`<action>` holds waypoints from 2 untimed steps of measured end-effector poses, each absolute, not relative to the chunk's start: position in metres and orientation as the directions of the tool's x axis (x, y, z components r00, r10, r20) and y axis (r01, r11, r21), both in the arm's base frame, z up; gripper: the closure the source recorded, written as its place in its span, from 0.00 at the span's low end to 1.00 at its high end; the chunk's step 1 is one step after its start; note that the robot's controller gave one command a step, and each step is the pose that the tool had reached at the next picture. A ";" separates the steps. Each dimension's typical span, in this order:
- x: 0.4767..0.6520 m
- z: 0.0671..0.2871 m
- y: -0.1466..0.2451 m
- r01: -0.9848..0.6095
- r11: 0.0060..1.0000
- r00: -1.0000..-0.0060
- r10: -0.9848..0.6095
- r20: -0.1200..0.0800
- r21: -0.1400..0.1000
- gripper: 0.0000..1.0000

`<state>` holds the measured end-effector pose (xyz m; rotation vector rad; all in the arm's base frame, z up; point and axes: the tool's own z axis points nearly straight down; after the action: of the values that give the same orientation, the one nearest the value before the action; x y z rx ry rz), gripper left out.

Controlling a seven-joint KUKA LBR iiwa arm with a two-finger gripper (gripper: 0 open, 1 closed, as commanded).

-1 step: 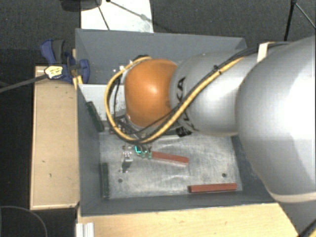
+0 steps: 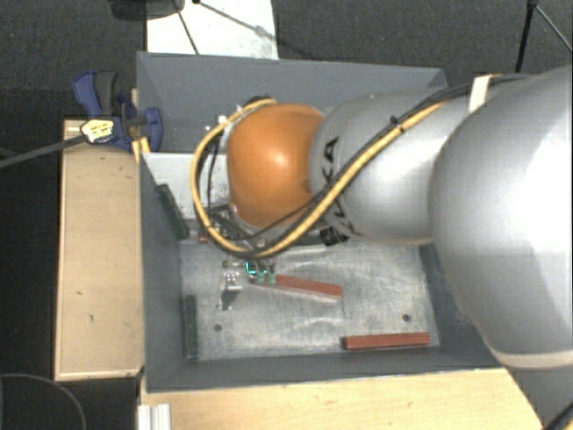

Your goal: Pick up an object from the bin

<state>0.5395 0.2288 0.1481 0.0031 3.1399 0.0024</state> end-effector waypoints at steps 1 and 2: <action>0.552 0.142 0.193 -0.090 0.996 -0.996 -0.090 -0.001 0.002 0.00; 0.570 0.092 0.177 -0.243 0.970 -0.970 -0.243 -0.008 0.000 0.00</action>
Offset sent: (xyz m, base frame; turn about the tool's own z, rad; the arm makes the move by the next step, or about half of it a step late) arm 0.0334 -0.0540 -0.0747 -0.2679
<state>0.5703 0.1770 0.0921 -0.3839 3.1103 0.0007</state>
